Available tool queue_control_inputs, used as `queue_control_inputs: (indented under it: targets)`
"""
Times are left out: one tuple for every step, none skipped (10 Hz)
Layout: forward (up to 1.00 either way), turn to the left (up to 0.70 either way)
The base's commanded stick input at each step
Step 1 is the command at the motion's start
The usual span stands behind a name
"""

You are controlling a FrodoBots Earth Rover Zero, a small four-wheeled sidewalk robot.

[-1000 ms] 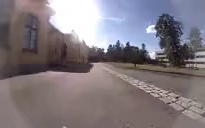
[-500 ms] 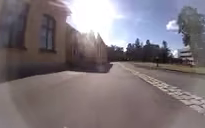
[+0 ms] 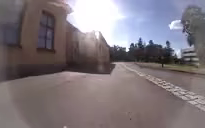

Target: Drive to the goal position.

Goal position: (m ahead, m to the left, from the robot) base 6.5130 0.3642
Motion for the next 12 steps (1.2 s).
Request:
queue_control_inputs:
  targets:
    - [1.0, -0.4]
    - [1.0, -0.3]
    - [1.0, 0.0]
    - [1.0, 0.0]
    - [1.0, 0.0]
    - [1.0, 0.0]
    - [1.0, 0.0]
    - [1.0, 0.0]
    - [1.0, 0.0]
    - [1.0, 0.0]
    - [1.0, 0.0]
    - [1.0, 0.0]
